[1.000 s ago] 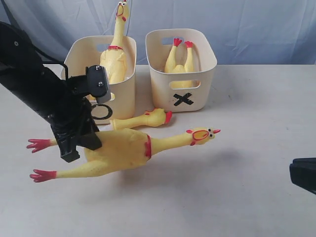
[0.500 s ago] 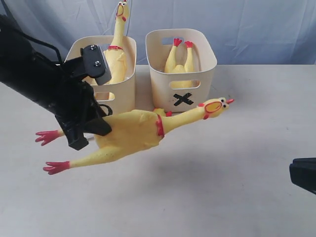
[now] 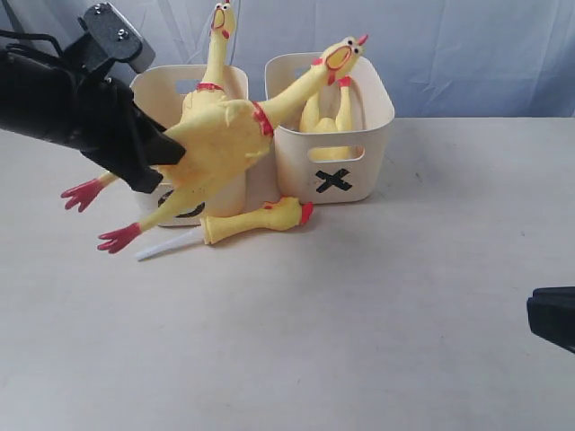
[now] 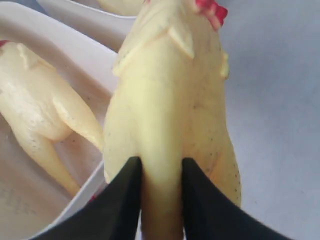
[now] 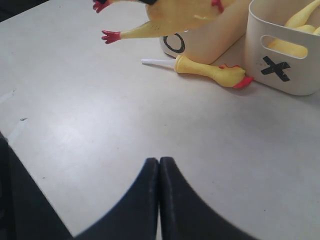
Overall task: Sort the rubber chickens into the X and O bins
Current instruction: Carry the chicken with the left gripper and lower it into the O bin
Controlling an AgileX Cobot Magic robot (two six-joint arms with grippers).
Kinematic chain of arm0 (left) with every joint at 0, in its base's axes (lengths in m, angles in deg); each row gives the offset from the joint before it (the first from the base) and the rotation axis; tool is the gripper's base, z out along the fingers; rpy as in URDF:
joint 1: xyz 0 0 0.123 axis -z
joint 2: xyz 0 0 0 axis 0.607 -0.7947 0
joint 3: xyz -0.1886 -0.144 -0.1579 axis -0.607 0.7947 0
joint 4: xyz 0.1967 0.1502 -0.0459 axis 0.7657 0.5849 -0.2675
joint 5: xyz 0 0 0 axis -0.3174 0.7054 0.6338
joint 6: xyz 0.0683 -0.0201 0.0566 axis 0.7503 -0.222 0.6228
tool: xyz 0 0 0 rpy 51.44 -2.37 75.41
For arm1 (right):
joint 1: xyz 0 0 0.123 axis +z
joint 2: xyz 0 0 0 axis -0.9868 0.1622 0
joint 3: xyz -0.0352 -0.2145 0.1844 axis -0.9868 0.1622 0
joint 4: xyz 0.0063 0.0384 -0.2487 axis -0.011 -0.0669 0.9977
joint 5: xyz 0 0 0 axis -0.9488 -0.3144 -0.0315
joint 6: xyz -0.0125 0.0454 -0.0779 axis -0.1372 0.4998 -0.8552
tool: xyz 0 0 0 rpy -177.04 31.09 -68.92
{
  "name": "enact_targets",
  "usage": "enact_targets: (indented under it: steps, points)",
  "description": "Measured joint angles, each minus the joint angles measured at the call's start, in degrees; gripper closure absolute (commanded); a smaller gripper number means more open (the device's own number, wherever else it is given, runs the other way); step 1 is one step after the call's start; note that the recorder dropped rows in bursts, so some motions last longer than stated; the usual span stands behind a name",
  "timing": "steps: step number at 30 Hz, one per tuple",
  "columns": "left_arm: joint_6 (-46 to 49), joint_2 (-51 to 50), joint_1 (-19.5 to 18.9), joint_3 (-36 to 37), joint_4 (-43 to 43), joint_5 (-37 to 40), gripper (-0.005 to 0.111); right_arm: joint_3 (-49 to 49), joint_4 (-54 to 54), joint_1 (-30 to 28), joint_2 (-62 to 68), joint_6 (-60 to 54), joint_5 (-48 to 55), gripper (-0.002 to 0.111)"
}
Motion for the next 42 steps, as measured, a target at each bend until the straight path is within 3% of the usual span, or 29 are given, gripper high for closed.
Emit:
enact_targets:
  steps: [21,26,33,42]
  points:
    - [10.8,-0.1,-0.6,-4.6,-28.8,-21.6,0.107,0.0,0.0,0.0,0.0,0.0,0.0,0.109]
    - [16.7,-2.1,-0.6,-5.5,-35.1,-23.2,0.107,0.0,0.0,0.0,0.0,0.0,0.0,0.109]
    - [32.5,-6.0,-0.9,-8.3,-51.3,-23.1,0.107,0.0,0.0,0.0,0.0,0.0,0.0,0.109]
    - [37.3,-12.3,-1.1,-13.4,-53.4,-20.8,0.107,0.0,0.0,0.0,0.0,0.0,0.0,0.109]
